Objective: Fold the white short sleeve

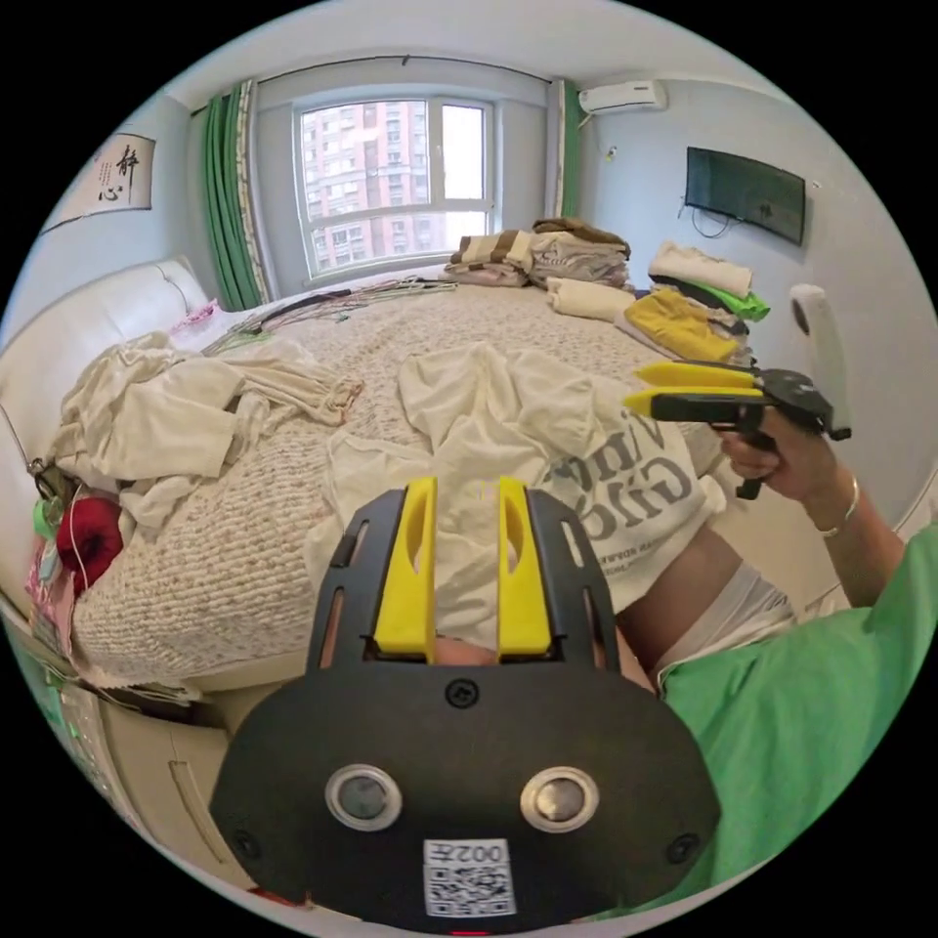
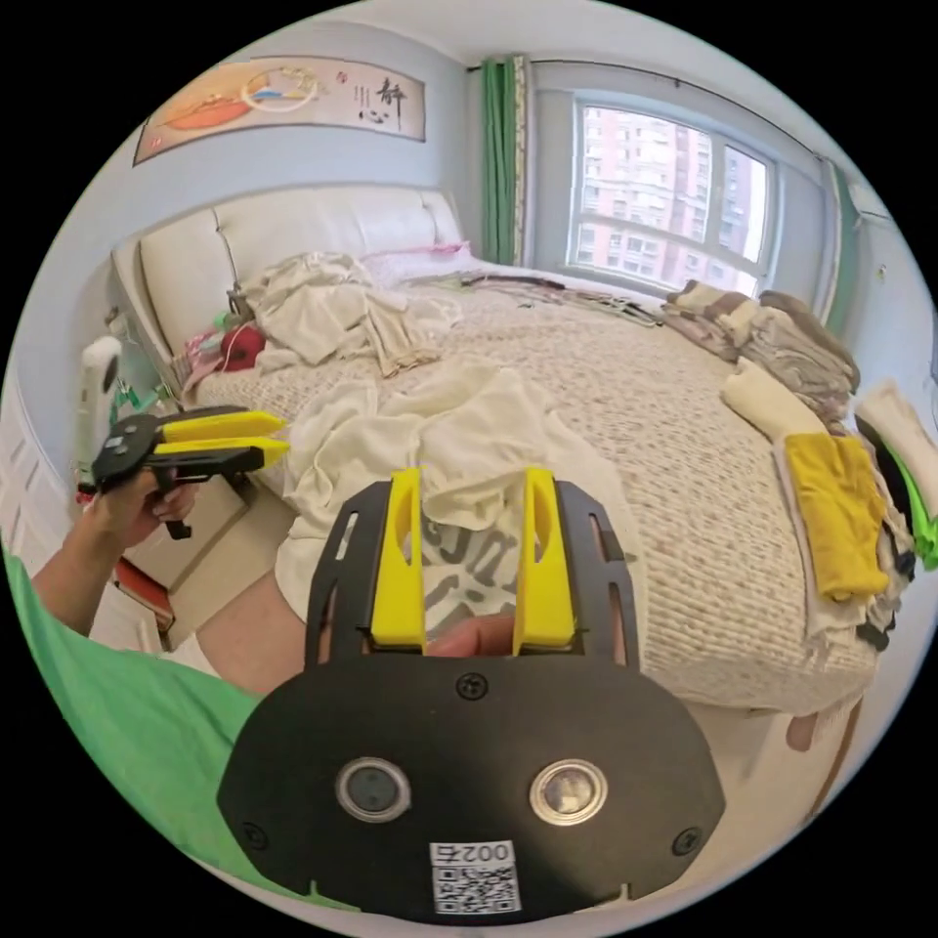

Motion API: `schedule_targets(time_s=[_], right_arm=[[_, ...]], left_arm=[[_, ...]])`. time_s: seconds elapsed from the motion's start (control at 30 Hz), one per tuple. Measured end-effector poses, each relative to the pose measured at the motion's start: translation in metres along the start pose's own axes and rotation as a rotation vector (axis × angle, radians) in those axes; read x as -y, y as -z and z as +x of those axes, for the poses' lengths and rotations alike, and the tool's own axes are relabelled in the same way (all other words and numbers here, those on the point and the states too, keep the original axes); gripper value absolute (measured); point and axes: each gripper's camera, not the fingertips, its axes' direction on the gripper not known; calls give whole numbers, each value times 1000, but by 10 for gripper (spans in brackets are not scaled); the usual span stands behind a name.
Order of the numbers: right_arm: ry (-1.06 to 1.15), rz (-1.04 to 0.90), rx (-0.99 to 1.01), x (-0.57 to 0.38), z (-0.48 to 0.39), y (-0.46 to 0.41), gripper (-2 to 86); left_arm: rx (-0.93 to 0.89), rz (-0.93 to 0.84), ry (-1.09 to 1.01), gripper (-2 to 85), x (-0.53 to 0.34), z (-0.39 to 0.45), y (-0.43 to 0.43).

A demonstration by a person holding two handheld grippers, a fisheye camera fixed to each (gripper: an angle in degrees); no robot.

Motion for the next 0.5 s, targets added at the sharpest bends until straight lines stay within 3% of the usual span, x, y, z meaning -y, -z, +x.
schedule_targets(time_s=[0.1,0.2,0.4,0.5], right_arm=[[11,-115,-26,6,-6,-38,130],[-54,-157,34,9,8,-39,20],[-201,185,174,-6,51,66,0],[-203,252,238,-17,53,100,-1]], left_arm=[[-7,-62,-67,81,-1,23,-24],[-32,-104,-112,85,-2,44,-46],[22,-90,-206,82,-4,81,-66],[86,-17,-217,82,-1,94,-65]])
